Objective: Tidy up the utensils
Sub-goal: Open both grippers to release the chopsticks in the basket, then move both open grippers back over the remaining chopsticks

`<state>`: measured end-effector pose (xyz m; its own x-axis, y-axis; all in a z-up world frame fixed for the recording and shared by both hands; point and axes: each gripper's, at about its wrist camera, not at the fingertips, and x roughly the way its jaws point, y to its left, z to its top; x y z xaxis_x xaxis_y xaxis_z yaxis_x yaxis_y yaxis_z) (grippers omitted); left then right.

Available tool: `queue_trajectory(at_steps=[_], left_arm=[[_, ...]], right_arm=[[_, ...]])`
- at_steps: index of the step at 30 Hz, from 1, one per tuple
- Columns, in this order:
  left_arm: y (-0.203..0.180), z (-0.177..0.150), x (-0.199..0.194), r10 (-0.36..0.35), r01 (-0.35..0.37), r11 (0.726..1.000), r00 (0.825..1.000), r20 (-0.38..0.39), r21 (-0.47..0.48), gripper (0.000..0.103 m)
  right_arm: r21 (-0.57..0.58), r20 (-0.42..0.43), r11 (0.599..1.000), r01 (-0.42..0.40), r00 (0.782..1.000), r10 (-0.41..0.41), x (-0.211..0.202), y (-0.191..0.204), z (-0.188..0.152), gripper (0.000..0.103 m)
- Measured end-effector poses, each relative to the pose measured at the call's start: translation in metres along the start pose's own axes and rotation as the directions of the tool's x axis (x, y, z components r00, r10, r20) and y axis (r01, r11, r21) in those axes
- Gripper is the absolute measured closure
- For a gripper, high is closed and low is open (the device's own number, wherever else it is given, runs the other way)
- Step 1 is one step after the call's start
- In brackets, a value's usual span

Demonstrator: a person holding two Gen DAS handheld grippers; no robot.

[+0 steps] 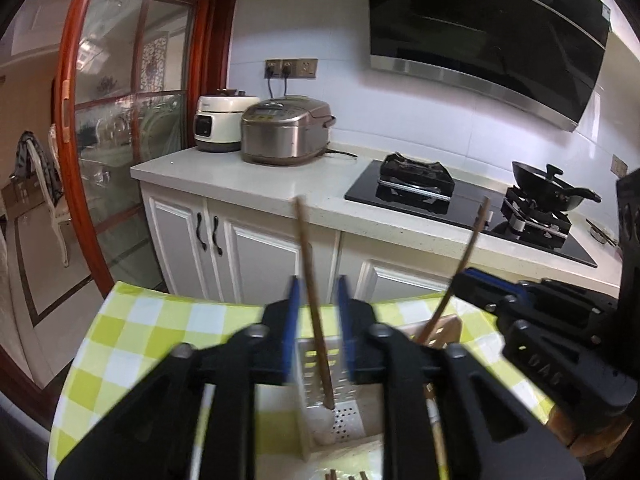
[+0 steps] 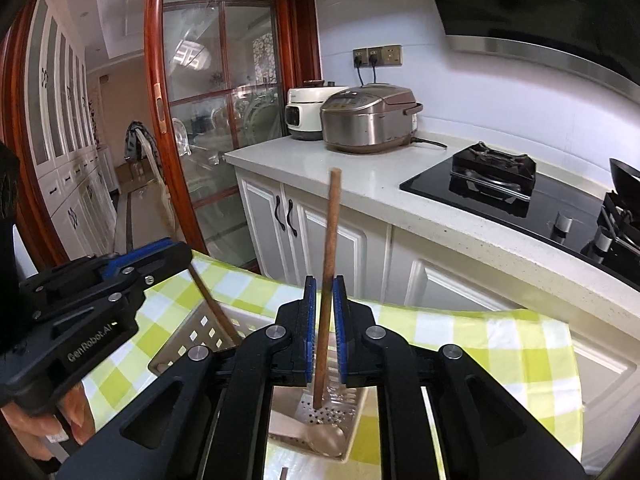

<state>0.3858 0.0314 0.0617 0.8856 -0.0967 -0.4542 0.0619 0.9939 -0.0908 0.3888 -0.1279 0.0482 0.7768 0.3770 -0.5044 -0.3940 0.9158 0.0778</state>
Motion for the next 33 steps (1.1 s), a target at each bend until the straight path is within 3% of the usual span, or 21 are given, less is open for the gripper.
queue_trajectory(at_steps=[1, 3, 4, 11, 14, 26, 33], left_arm=[[0.003, 0.000, -0.006, 0.005, -0.005, 1.000, 1.000, 0.011, -0.007, 0.063], [0.007, 0.001, -0.019, 0.015, -0.015, 1.000, 0.999, 0.028, -0.015, 0.049], [0.008, 0.000, -0.027, 0.021, -0.021, 1.000, 0.999, 0.036, -0.018, 0.047], [0.013, -0.023, -0.083, 0.038, -0.035, 0.999, 0.997, 0.070, -0.038, 0.021], [0.012, -0.045, -0.105, 0.037, -0.035, 0.999, 0.997, 0.070, -0.041, 0.015], [0.007, -0.148, -0.164, 0.009, -0.011, 0.995, 1.000, -0.020, -0.097, 0.013], [0.008, -0.190, -0.164, 0.013, -0.023, 0.994, 0.996, -0.090, -0.104, 0.011]], right_arm=[[0.002, 0.004, 1.000, 0.002, 1.000, -0.002, -0.004, -0.001, 0.000, 0.087], [0.010, 0.020, 1.000, 0.013, 1.000, -0.013, -0.018, -0.003, -0.001, 0.059], [0.023, 0.036, 1.000, 0.015, 0.999, -0.015, -0.029, -0.004, -0.003, 0.055], [0.050, 0.078, 0.998, 0.022, 0.997, -0.026, -0.085, -0.005, -0.029, 0.055], [0.063, 0.080, 0.997, 0.035, 0.996, -0.040, -0.104, -0.003, -0.052, 0.055], [0.123, -0.037, 0.992, 0.033, 0.999, -0.028, -0.128, 0.012, -0.155, 0.055], [0.127, -0.119, 0.992, 0.024, 0.993, -0.009, -0.122, 0.027, -0.198, 0.055]])
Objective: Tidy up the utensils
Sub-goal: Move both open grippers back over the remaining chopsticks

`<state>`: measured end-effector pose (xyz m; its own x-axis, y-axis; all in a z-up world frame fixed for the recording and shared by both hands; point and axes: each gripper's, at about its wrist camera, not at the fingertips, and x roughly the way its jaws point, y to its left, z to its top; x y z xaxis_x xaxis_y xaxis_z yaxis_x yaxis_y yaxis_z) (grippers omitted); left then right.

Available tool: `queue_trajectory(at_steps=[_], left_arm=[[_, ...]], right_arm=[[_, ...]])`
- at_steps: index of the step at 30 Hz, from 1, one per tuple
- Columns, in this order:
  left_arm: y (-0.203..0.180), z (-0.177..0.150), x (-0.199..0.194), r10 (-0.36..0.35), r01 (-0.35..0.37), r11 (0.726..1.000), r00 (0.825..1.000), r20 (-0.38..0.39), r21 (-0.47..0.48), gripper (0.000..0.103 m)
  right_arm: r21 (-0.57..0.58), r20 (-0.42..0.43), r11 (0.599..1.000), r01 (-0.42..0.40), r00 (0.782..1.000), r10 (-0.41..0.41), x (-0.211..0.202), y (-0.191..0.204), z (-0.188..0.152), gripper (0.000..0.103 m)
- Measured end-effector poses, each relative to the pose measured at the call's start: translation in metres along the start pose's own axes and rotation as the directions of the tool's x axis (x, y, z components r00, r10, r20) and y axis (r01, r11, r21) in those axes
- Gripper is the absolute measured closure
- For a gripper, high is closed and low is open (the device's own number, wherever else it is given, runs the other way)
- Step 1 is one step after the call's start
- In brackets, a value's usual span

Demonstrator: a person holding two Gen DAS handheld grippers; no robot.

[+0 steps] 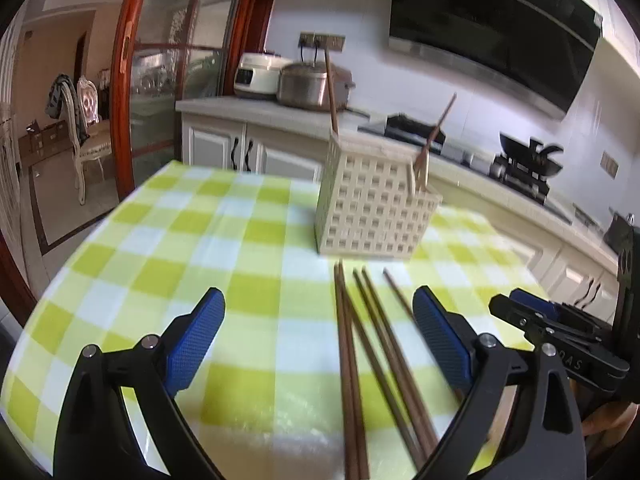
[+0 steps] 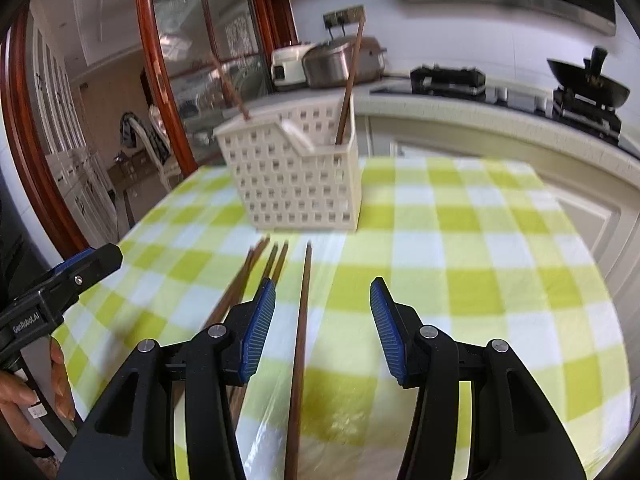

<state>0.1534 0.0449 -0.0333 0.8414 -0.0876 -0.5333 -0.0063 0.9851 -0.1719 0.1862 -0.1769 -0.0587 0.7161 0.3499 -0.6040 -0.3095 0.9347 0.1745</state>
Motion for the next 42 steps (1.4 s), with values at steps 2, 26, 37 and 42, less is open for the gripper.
queue_trajectory(at_steps=[2, 26, 37, 42], left_arm=[[0.002, -0.010, 0.002, 0.007, -0.007, 1.000, 1.000, -0.018, 0.008, 0.011], [0.026, -0.035, 0.017, 0.076, -0.073, 0.996, 0.994, -0.079, 0.043, 0.011], [0.019, -0.039, 0.019, 0.073, -0.066, 0.995, 0.993, -0.091, 0.075, 0.011], [0.017, -0.040, 0.020, 0.072, -0.065, 0.995, 0.993, -0.098, 0.080, 0.011]], right_arm=[[-0.006, -0.029, 1.000, 0.004, 1.000, -0.004, 0.007, 0.004, -0.008, 0.055], [-0.163, -0.228, 0.986, 0.019, 0.972, -0.056, 0.100, 0.036, 0.015, 0.084], [-0.186, -0.253, 0.982, 0.045, 0.963, -0.092, 0.124, 0.036, 0.020, 0.087], [-0.189, -0.247, 0.981, 0.048, 0.964, -0.095, 0.127, 0.034, 0.023, 0.091]])
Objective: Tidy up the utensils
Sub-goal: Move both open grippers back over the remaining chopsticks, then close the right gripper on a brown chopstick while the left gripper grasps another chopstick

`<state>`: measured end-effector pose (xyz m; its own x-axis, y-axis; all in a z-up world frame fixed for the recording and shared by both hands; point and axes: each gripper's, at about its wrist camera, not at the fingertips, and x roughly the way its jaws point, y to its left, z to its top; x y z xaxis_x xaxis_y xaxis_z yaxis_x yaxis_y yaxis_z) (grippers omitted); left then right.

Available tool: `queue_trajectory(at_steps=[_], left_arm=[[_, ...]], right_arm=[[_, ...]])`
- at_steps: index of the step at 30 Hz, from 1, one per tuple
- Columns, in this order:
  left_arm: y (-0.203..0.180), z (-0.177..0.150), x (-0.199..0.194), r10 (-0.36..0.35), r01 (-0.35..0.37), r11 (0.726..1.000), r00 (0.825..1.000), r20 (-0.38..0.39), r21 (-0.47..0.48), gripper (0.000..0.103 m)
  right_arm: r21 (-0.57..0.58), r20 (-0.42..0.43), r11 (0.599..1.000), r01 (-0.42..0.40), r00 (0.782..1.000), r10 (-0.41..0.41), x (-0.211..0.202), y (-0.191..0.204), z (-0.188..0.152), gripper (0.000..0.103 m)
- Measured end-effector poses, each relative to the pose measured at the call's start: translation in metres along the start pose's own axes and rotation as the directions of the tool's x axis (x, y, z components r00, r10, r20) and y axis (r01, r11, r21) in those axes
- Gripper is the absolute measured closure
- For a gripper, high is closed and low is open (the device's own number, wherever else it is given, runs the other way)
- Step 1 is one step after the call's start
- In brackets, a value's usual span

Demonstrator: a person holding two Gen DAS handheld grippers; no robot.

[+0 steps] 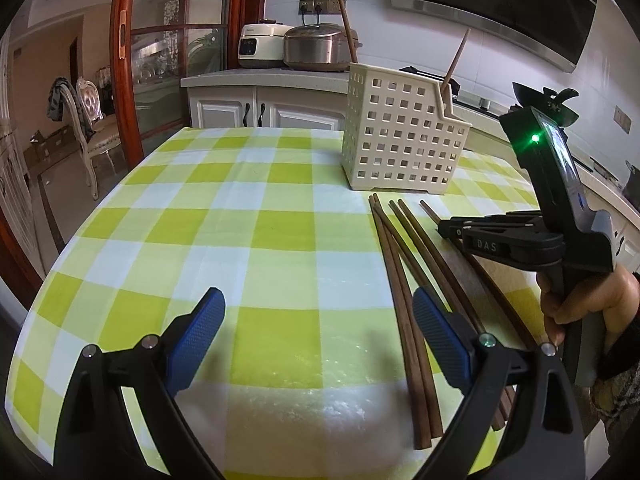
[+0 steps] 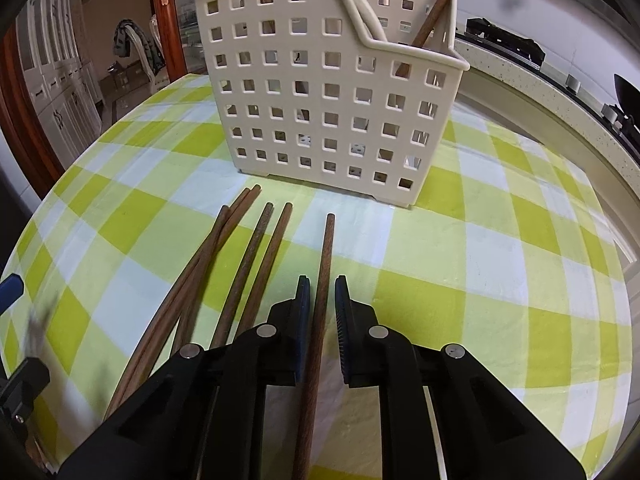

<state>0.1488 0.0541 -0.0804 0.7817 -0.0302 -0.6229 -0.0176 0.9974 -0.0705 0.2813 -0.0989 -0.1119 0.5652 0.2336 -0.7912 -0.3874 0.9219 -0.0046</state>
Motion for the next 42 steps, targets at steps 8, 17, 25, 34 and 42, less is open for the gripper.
queue_trajectory(at_steps=[8, 17, 25, 34, 42], left_arm=[[-0.011, 0.002, 0.003, -0.011, 0.011, 1.000, 1.000, -0.021, 0.017, 0.012], [-0.021, 0.016, 0.020, -0.013, 0.014, 1.000, 0.999, -0.053, 0.027, 0.012], [-0.034, 0.029, 0.047, 0.000, 0.006, 0.999, 0.992, -0.127, 0.047, 0.027], [-0.065, 0.037, 0.050, -0.062, 0.073, 0.993, 0.991, -0.120, 0.092, 0.080], [-0.083, 0.034, 0.071, -0.063, 0.081, 0.992, 0.983, -0.171, 0.101, 0.087]], right_arm=[[-0.028, 0.017, 0.999, 0.040, 0.999, -0.040, -0.002, 0.006, -0.005, 0.097], [0.047, 0.063, 0.999, -0.004, 0.998, 0.001, -0.026, -0.017, -0.021, 0.097], [0.092, 0.124, 0.994, -0.062, 0.991, 0.050, -0.055, -0.034, -0.040, 0.097], [0.127, 0.150, 0.985, -0.115, 0.984, 0.096, -0.063, -0.045, -0.055, 0.097], [0.146, 0.164, 0.979, -0.143, 0.979, 0.118, -0.068, -0.055, -0.060, 0.097]])
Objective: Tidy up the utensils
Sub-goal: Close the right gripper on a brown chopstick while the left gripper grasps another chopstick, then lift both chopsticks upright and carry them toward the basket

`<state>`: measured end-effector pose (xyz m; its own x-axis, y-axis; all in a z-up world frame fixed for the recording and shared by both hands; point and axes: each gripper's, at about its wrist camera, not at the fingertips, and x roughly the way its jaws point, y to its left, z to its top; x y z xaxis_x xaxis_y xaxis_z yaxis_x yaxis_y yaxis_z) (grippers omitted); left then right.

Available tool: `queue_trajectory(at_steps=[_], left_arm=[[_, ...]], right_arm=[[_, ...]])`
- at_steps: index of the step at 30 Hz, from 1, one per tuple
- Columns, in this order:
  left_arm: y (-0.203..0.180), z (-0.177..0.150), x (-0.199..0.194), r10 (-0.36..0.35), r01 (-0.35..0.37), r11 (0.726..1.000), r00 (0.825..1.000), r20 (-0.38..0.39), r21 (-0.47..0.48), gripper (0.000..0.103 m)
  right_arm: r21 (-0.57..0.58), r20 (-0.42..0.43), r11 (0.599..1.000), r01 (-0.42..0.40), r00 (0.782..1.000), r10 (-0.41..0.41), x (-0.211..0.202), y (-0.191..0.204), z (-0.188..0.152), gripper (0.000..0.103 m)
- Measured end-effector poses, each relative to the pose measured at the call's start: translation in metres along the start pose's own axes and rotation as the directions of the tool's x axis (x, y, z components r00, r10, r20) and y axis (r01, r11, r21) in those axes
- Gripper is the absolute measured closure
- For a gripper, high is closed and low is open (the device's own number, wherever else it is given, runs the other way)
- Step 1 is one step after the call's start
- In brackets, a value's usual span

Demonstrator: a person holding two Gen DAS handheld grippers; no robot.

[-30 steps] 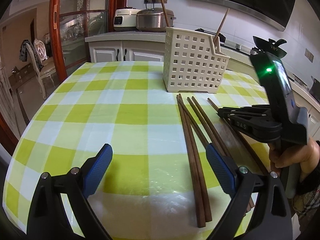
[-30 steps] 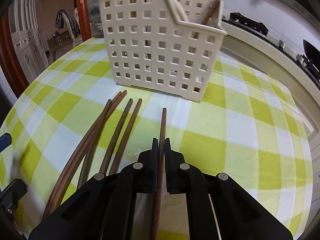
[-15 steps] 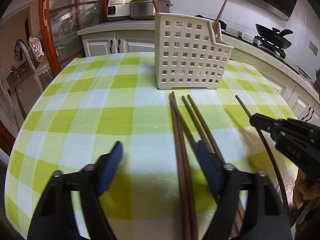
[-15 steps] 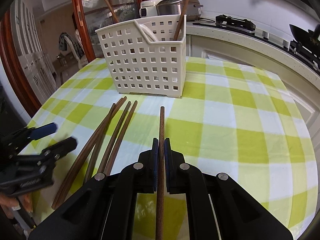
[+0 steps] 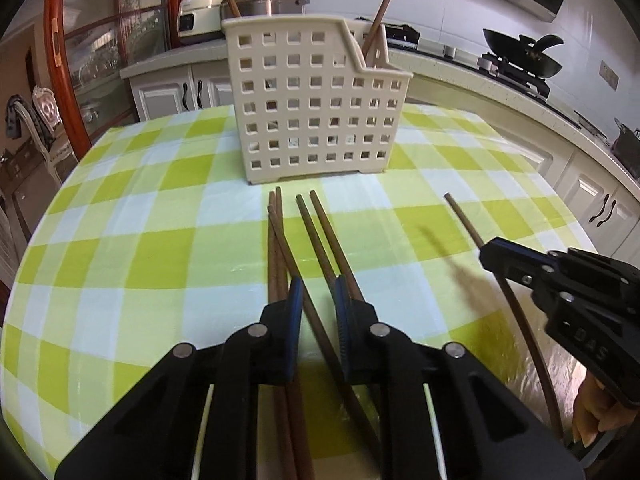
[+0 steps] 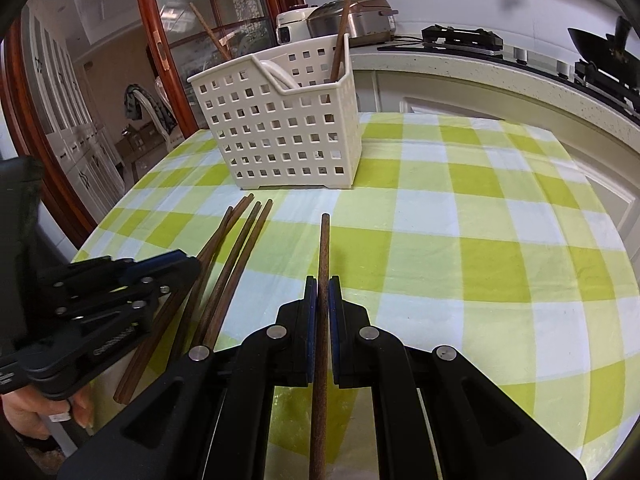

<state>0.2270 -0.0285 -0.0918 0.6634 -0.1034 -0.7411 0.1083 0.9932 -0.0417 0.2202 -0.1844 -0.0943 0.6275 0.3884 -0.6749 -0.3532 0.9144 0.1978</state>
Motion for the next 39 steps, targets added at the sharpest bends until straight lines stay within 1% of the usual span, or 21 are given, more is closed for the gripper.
queue_trajectory(at_steps=[6, 8, 10, 12, 16, 20, 23, 27, 29, 31, 37, 39], left_arm=[[-0.001, 0.006, 0.018, 0.003, -0.003, 1.000, 0.999, -0.039, -0.014, 0.087], [0.000, 0.008, 0.023, -0.007, 0.006, 1.000, 0.999, -0.050, -0.031, 0.087], [0.001, 0.008, 0.021, -0.016, 0.014, 0.999, 0.999, -0.042, -0.040, 0.087], [0.000, 0.009, 0.018, -0.007, 0.006, 1.000, 0.999, -0.032, -0.030, 0.087], [-0.001, 0.010, 0.019, -0.011, 0.010, 1.000, 0.999, -0.044, -0.025, 0.087], [0.011, 0.011, 0.012, -0.012, 0.011, 0.998, 1.000, -0.016, -0.062, 0.087], [0.022, 0.014, 0.010, 0.012, -0.013, 0.997, 1.000, -0.014, -0.072, 0.087], [0.033, 0.016, 0.024, 0.034, -0.037, 0.997, 0.998, -0.050, -0.071, 0.087], [0.034, 0.016, 0.033, 0.041, -0.045, 0.997, 0.997, -0.059, -0.065, 0.087], [0.034, 0.017, 0.036, 0.055, -0.057, 0.997, 0.997, -0.047, -0.052, 0.087], [0.030, 0.027, 0.046, 0.064, -0.065, 0.998, 0.997, -0.052, -0.026, 0.087], [0.029, 0.027, 0.046, 0.070, -0.071, 0.997, 0.996, -0.053, -0.012, 0.097]], right_arm=[[0.018, 0.012, 1.000, -0.014, 1.000, 0.014, -0.003, -0.004, 0.000, 0.097], [0.022, 0.012, 1.000, -0.016, 1.000, 0.016, -0.004, -0.005, -0.001, 0.097], [0.027, 0.012, 1.000, -0.016, 1.000, 0.016, -0.005, -0.007, -0.001, 0.097], [0.031, 0.013, 0.999, -0.015, 1.000, 0.014, -0.005, -0.009, -0.002, 0.097], [0.040, 0.008, 0.999, -0.018, 1.000, 0.018, -0.004, -0.010, -0.002, 0.097], [0.038, 0.006, 0.999, -0.018, 1.000, 0.017, -0.004, -0.010, -0.003, 0.097], [0.044, 0.002, 0.999, -0.017, 1.000, 0.017, -0.003, -0.010, -0.004, 0.097], [0.041, -0.002, 0.999, -0.020, 1.000, 0.020, -0.002, -0.008, -0.004, 0.097], [0.037, -0.003, 0.999, -0.020, 1.000, 0.020, -0.002, -0.008, -0.004, 0.097], [0.036, -0.005, 0.999, -0.018, 1.000, 0.018, -0.002, -0.008, -0.004, 0.097], [0.041, -0.012, 0.999, -0.014, 1.000, 0.015, 0.000, -0.011, -0.004, 0.097], [0.044, -0.014, 0.999, -0.013, 1.000, 0.014, 0.001, -0.011, -0.004, 0.097]])
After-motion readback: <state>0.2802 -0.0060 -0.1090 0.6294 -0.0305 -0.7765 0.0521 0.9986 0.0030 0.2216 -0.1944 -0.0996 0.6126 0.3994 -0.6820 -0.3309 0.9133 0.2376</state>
